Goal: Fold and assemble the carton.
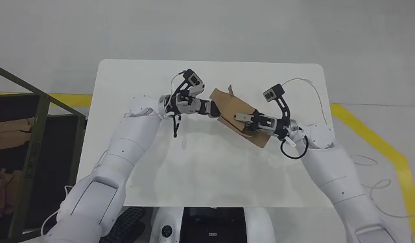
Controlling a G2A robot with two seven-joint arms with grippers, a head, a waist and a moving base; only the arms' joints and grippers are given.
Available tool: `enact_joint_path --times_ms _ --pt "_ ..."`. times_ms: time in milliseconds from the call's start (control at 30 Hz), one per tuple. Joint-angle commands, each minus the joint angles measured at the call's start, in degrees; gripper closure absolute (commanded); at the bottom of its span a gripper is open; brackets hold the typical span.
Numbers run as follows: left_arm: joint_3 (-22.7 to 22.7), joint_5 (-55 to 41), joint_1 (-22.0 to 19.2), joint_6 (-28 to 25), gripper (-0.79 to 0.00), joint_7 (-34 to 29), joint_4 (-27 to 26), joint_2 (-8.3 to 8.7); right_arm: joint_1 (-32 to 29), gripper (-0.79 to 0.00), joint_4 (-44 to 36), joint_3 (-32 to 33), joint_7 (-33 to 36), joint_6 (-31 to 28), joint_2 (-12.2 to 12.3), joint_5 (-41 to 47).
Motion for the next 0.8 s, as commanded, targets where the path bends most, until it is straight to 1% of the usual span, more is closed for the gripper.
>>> enact_joint_path --times_ms 0,467,633,767 --pt "0.2 -0.1 -0.1 0.0 -0.785 0.0 0.1 -0.05 0.1 0.000 0.1 0.0 0.0 -0.1 0.0 0.0" --pt "0.0 -0.7 -0.9 0.2 -0.785 0.0 1.0 0.32 0.0 0.000 0.5 0.0 1.7 -0.1 -0.3 2.0" --pt "-1.0 -0.7 -1.0 -0.2 -0.785 0.2 1.8 0.68 0.1 0.000 0.6 0.2 4.9 0.5 -0.2 2.8" --pt "-1.6 -0.6 -0.6 -0.4 -0.785 0.3 1.5 0.88 0.1 0.000 0.6 0.2 7.4 1.3 -0.2 3.6"
